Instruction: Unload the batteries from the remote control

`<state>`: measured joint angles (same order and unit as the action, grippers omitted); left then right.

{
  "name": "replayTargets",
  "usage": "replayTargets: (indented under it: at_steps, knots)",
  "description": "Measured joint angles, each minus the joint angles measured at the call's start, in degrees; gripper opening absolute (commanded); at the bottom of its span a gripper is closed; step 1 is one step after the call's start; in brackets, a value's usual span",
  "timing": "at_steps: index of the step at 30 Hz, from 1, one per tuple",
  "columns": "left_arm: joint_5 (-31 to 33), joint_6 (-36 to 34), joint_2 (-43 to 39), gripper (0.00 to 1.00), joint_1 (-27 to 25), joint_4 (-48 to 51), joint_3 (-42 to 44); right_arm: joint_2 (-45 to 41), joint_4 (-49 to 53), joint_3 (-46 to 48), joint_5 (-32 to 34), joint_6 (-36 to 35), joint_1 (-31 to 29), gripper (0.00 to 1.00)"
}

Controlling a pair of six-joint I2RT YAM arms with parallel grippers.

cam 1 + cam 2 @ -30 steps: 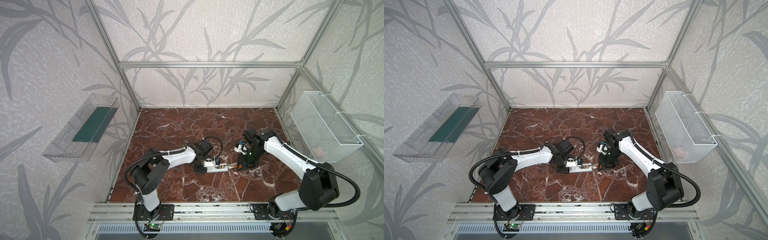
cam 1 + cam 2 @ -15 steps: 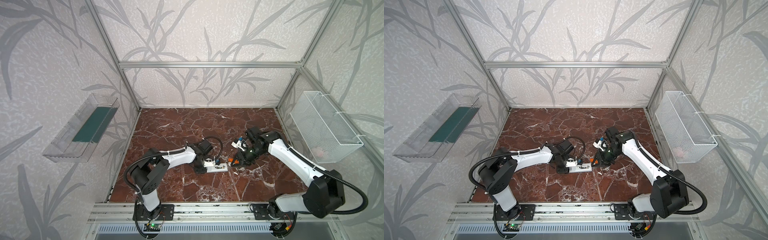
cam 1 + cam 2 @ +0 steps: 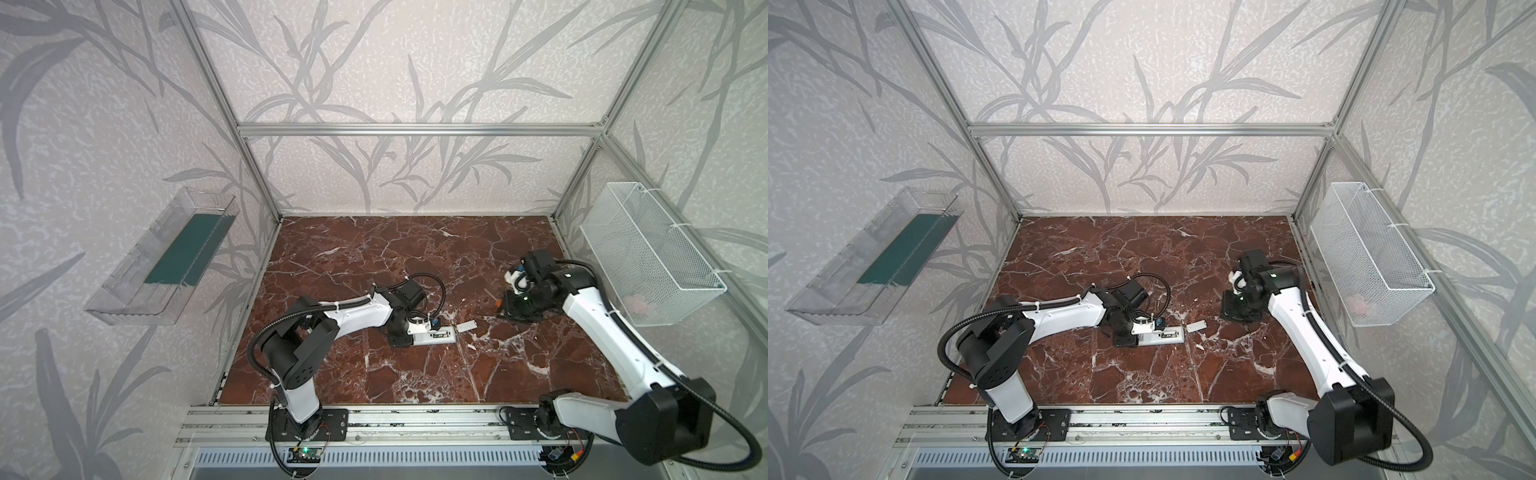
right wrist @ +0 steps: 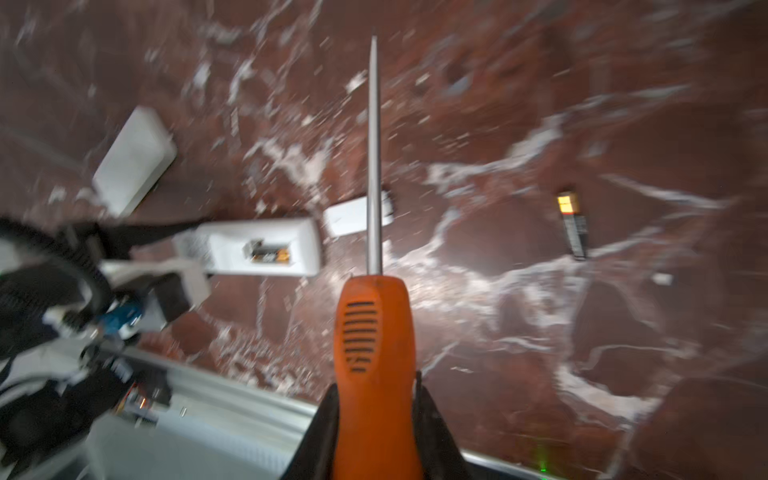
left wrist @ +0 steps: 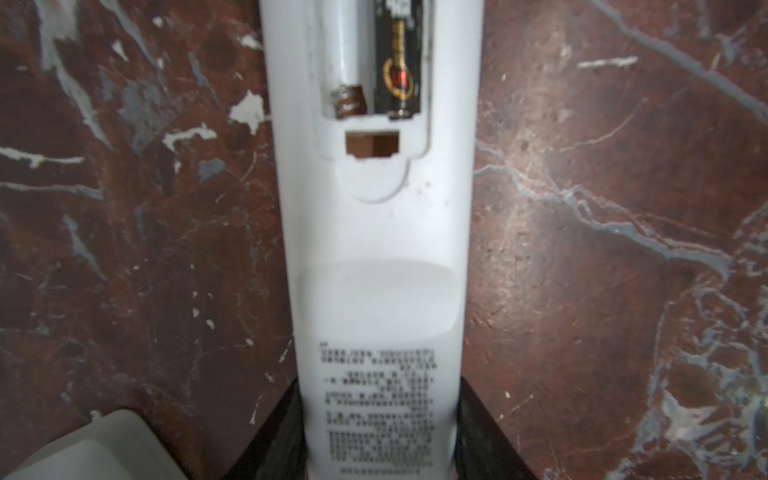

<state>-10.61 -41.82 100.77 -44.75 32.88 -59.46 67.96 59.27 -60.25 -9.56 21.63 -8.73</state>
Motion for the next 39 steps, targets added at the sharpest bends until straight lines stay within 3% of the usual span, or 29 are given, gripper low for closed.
replayTargets:
  at_steps: [5,10,16,39]
  knots:
    - [0.0,0.0,0.1,0.27,0.0,0.2,-0.1,1.3,-3.2,3.3,17.5,2.9,6.6,0.00]
    - [0.1,0.0,0.0,0.27,-0.1,0.2,-0.1,9.1,-7.7,8.1,22.0,4.6,12.6,0.00]
    - [0.4,0.0,-0.1,0.27,-0.3,0.2,-0.1,12.9,-8.9,8.3,21.6,6.5,13.7,0.00]
    - [1.6,0.0,-0.2,0.27,-1.2,0.3,-0.1,13.7,-15.6,11.2,10.8,14.1,15.1,0.00]
